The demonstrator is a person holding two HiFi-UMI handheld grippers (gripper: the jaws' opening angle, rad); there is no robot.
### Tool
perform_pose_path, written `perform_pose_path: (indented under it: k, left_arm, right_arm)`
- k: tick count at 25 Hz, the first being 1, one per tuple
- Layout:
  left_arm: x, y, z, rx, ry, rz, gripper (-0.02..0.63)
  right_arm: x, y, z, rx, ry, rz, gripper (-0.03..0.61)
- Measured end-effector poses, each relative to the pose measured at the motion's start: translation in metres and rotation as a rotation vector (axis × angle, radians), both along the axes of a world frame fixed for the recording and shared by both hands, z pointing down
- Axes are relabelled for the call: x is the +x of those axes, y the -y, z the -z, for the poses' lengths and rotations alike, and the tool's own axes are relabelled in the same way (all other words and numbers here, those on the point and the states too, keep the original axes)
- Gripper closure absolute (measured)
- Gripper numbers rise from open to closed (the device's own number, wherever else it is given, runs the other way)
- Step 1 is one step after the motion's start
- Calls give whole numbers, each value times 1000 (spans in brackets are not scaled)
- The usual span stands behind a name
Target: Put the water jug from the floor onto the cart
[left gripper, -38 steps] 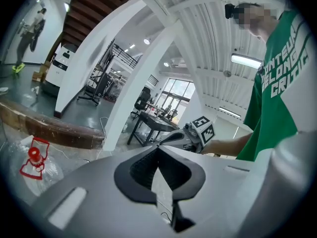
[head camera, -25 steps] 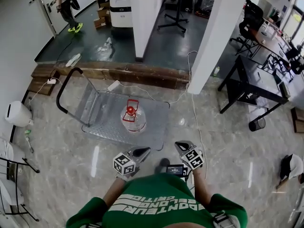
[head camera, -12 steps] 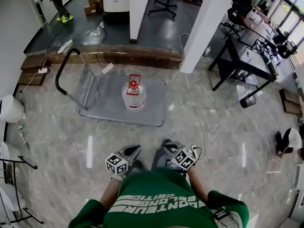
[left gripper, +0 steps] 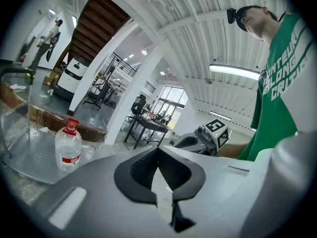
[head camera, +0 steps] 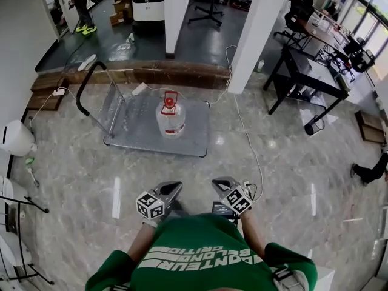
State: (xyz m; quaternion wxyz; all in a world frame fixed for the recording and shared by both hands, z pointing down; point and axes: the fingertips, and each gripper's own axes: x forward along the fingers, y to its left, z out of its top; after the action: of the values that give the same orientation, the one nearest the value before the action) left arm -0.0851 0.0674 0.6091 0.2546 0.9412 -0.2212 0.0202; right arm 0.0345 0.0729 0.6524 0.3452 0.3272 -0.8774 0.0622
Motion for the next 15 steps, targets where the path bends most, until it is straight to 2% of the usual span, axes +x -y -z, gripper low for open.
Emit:
perform_pose_path:
  k: [4, 9, 15]
  left_arm:
    - [27, -36, 7, 19, 13, -19, 604]
    - [77, -104, 11, 17, 8, -44, 604]
    - [132, -199, 1, 4, 19, -92, 604]
  right_arm:
    - [20, -39, 10, 26, 22, -3, 586]
    - [59, -119, 13, 20, 50, -19, 586]
    - [117, -204, 7, -1, 115, -111, 586]
